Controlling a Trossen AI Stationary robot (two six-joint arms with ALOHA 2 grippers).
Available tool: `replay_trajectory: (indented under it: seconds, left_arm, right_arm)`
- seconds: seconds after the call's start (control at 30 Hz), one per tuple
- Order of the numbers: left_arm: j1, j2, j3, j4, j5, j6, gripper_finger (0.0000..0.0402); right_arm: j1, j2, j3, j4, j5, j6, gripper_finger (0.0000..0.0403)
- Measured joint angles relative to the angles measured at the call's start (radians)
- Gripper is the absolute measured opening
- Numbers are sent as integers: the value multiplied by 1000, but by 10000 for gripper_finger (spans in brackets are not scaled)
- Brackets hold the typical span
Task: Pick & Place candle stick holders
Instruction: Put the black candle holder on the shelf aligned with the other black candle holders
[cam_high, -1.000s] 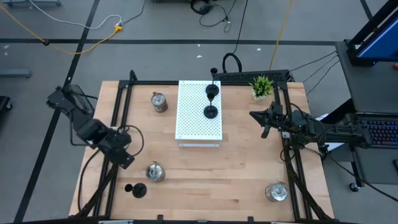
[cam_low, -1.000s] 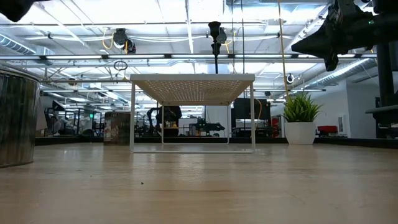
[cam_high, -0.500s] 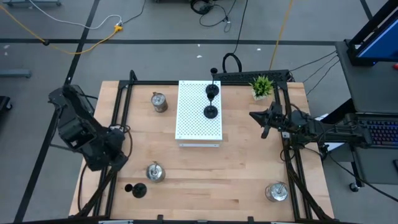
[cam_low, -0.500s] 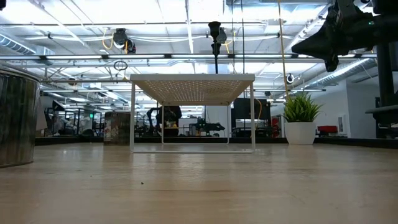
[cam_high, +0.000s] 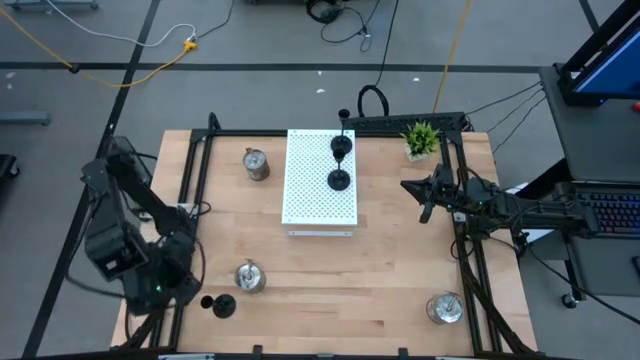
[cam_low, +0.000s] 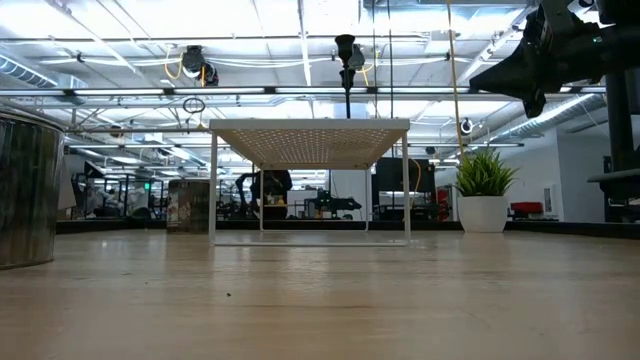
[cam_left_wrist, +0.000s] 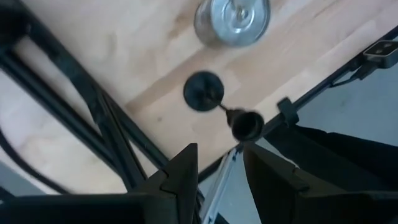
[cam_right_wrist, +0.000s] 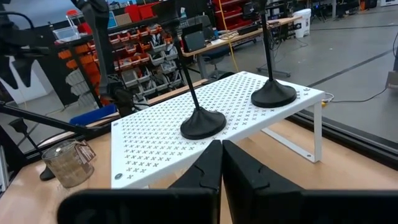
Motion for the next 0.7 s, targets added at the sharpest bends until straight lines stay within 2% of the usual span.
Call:
replay_trajectory:
  seconds: [0.27, 0.7]
  left_arm:
    - [-118, 59, 28, 16, -2, -194, 133]
    - [-238, 155, 28, 131, -34, -334, 133]
  right_arm:
    - [0, 0, 0, 0, 0, 0, 4]
    - [0, 0, 0, 1, 0, 7, 4]
